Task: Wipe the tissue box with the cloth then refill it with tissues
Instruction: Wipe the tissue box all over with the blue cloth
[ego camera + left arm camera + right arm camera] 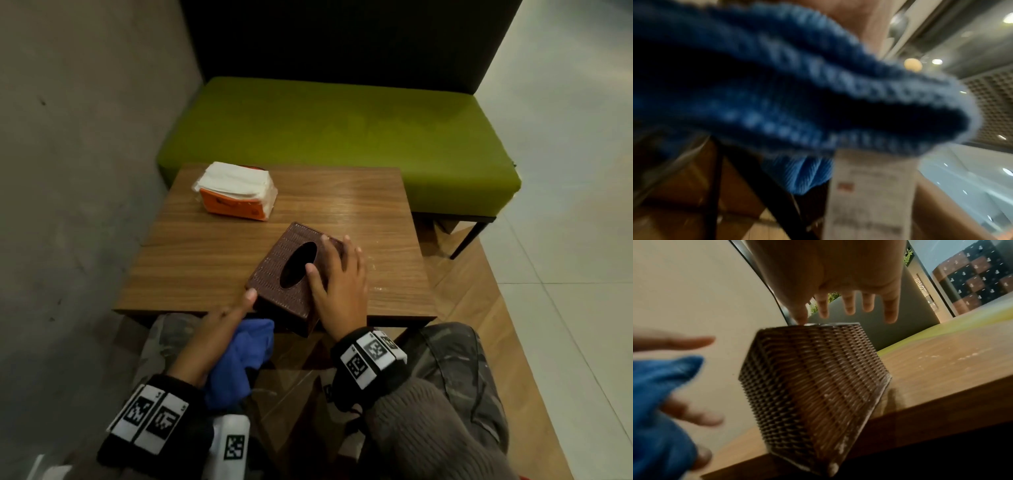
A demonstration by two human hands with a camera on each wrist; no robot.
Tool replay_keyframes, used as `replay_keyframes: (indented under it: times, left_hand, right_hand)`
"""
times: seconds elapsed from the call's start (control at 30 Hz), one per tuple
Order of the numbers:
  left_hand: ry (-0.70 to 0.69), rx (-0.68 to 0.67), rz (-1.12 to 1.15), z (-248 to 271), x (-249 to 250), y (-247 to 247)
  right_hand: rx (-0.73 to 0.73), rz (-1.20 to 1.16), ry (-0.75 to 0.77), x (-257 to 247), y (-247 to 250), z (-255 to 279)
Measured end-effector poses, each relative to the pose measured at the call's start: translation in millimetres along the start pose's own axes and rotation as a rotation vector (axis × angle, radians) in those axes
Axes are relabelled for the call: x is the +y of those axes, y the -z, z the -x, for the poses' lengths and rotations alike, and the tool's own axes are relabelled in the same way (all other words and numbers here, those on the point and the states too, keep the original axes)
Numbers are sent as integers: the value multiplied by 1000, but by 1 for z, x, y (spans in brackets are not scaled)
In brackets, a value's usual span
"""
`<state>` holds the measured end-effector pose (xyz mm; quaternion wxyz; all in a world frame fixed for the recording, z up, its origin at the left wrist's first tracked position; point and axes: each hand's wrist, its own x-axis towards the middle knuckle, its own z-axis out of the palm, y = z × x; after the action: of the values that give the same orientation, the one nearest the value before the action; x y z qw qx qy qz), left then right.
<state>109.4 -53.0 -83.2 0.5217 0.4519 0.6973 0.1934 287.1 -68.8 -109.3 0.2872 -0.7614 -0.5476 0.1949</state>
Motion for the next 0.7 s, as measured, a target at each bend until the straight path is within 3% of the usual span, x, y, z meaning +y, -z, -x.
replay_keyframes:
  times: [0.17, 0.3, 0.43, 0.5, 0.63, 0.7]
  left_hand:
    - [227, -407, 503, 17, -16, -21]
    - [243, -514, 663, 14, -27, -35]
    - [180, -432, 687, 5, -38, -45]
    - [126, -326, 672, 4, -38, -50]
    - [-276, 16, 378, 0, -31, -41]
    - [-474, 45, 248, -3, -26, -24]
  right_hand:
    - [-61, 143, 137, 12, -4, 16]
    - [-96, 54, 178, 22, -2, 17]
    - [-184, -19, 197, 25, 1, 16]
    - [-196, -49, 198, 26, 3, 16]
    - [-137, -274, 168, 27, 17, 22]
    - [-43, -369, 154, 30, 30, 23]
